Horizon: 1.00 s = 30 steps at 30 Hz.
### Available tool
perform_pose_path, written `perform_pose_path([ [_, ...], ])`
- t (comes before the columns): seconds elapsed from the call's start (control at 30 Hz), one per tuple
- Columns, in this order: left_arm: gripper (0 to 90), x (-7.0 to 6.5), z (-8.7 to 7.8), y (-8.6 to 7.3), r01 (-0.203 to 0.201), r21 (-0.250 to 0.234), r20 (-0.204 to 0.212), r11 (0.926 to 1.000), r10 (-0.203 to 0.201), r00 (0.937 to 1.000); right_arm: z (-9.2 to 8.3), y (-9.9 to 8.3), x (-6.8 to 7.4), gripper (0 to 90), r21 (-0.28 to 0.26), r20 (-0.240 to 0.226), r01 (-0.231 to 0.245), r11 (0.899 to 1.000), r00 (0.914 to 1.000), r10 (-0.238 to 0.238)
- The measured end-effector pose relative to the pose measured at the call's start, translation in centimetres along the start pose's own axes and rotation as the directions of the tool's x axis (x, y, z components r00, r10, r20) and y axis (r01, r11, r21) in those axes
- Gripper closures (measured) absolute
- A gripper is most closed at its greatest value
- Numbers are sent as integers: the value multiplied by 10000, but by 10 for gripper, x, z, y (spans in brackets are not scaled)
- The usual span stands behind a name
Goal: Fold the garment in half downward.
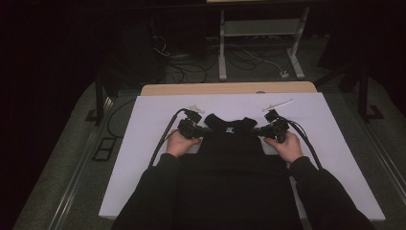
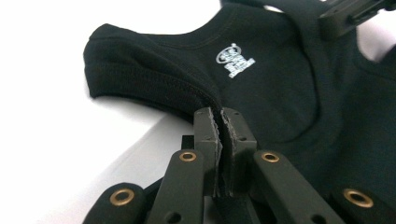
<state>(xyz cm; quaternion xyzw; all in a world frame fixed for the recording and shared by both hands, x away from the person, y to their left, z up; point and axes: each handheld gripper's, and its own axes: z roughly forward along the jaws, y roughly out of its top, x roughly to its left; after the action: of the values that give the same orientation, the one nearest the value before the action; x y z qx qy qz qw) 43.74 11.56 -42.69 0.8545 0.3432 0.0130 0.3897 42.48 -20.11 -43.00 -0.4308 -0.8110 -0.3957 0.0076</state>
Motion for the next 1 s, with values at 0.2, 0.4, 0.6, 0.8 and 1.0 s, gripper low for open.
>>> perform_pose_path([
  [0.2, 842, -2, -8, -2, 203, -305, 171, 9993, -198, 9997, -7, -3, 2, 839, -246, -89, -76, 9997, 9999, 74],
  [0.4, 843, -2, -17, -8, 431, -877, 252, 9952, -411, 9988, -17, -4, 3, 838, -464, -201, -119, 9989, 9997, 110],
  [0.6, 842, -9, -24, -10, 431, -1083, 280, 9932, -403, 9988, -25, -8, 8, 836, -654, -326, -199, 9977, 9993, 178],
  [0.8, 842, -17, -26, -15, 421, -1053, 274, 9935, -394, 9988, -32, -15, 12, 836, -703, -490, -328, 9970, 9984, 293],
  [1.0, 842, -22, -32, -17, 413, -1154, 342, 9925, -376, 9987, -36, -19, 18, 836, -710, -484, -244, 9972, 9986, 210],
])
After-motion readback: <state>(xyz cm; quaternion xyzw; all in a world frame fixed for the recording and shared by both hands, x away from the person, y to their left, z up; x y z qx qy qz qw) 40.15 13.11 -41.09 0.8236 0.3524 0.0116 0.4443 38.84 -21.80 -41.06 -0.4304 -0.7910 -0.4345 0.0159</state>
